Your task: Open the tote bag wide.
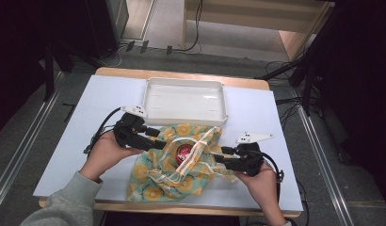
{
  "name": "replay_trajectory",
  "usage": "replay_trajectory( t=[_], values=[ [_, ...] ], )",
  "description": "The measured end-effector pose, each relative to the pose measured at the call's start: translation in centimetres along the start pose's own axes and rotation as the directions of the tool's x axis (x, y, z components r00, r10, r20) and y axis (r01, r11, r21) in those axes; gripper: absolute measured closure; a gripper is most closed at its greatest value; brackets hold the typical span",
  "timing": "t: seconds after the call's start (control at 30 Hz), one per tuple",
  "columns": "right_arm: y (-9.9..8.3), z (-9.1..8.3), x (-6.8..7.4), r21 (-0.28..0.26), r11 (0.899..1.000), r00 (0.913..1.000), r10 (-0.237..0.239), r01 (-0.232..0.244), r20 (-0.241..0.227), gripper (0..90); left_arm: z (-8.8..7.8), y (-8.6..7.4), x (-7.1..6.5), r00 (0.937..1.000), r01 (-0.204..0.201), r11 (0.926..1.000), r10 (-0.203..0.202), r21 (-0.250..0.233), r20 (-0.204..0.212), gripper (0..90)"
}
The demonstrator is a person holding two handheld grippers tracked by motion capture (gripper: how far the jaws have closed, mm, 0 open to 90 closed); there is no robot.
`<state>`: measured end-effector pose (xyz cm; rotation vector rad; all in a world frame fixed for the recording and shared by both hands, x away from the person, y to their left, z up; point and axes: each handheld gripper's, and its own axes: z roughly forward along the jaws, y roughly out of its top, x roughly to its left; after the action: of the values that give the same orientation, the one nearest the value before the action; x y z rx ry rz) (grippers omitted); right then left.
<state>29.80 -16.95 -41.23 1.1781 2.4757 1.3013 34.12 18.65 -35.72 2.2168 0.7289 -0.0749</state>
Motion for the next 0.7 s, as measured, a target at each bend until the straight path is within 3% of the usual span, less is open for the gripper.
replay_trajectory(
  t=[0.5, 0.63, 0.7],
  values=[
    [0.7, 1.6, 0.0, 0.01, 1.0, 1.0, 0.001, -0.001, -0.007, 53.5, 3.4, 1.1, -0.4, 0.9997, -0.017, 0.9994, 0.016, 0.031, 0.019, 41.9],
    [0.9, 2.3, 0.1, 0.02, 1.0, 0.9999, -0.002, 0.003, -0.01, 53.5, 4.0, 1.1, -0.4, 0.9998, -0.021, 0.9988, 0.021, 0.044, 0.0, 45.9],
    [1.1, 2.8, 0.1, 0.019, 1.0, 0.9999, -0.01, 0.01, -0.012, 53.5, 4.1, 1.0, -0.3, 0.9998, -0.021, 0.999, 0.021, 0.041, 0.002, 52.5]
  ],
)
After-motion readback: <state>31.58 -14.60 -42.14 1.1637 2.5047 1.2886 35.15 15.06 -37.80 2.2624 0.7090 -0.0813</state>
